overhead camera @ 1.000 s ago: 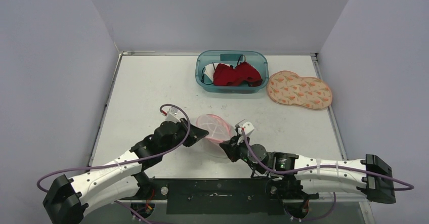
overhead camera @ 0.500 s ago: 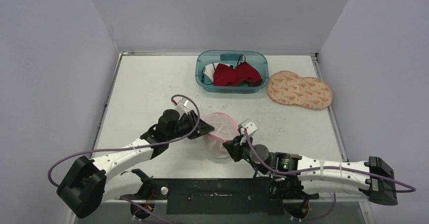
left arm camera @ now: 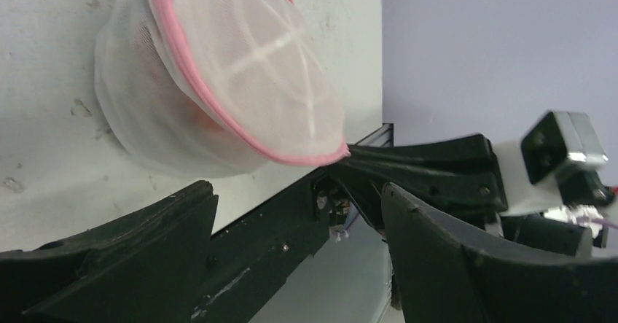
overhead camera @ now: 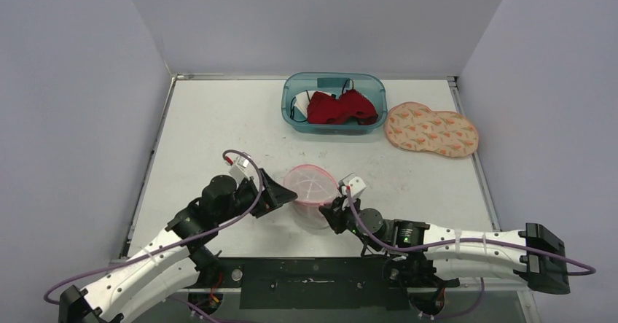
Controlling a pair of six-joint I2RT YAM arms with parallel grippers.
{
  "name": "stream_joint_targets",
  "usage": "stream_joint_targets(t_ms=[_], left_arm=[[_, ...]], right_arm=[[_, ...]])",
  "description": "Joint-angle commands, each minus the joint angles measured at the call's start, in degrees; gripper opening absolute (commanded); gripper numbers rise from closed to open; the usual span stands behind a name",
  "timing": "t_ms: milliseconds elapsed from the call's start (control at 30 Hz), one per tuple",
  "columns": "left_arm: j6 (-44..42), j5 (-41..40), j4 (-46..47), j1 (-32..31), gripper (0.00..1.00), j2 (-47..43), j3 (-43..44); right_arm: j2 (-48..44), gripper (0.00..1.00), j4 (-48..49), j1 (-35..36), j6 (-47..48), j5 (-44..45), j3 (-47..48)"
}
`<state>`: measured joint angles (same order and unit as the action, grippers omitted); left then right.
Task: Unzip the laundry bag and remove the bra
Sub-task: Unzip the laundry bag at the center of the board.
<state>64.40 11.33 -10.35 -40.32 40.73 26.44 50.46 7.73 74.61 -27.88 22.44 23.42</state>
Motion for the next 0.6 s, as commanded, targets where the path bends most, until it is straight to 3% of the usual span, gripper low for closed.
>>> stream_joint_targets(t_ms=[0,133,233,367,567], left_arm=[[7.32,-8.11,-3.85,-5.47,0.81,-5.32,-0.46],[9.07,-12.38,-0.46,-9.74,0.81,-0.51,0.92],[8.91,-9.74,6.54,-10.0,0.79,4.91,1.19],[8.98,-10.85,8.73,-9.95,0.75,9.33,2.4],[8.06,-13.45,8.53,-8.37,0.58,12.14,3.78]], right_arm=[[2.43,0.05,4.57,0.23,1.31,-1.38,2.51],[4.81,0.05,5.49,0.36,1.9,-3.27,3.95],[6.61,0.05,5.93,0.59,2.51,-5.33,5.04],[7.5,0.05,6.33,1.23,2.65,-6.07,5.49],[6.88,0.05,5.8,1.42,3.13,-6.31,5.81]])
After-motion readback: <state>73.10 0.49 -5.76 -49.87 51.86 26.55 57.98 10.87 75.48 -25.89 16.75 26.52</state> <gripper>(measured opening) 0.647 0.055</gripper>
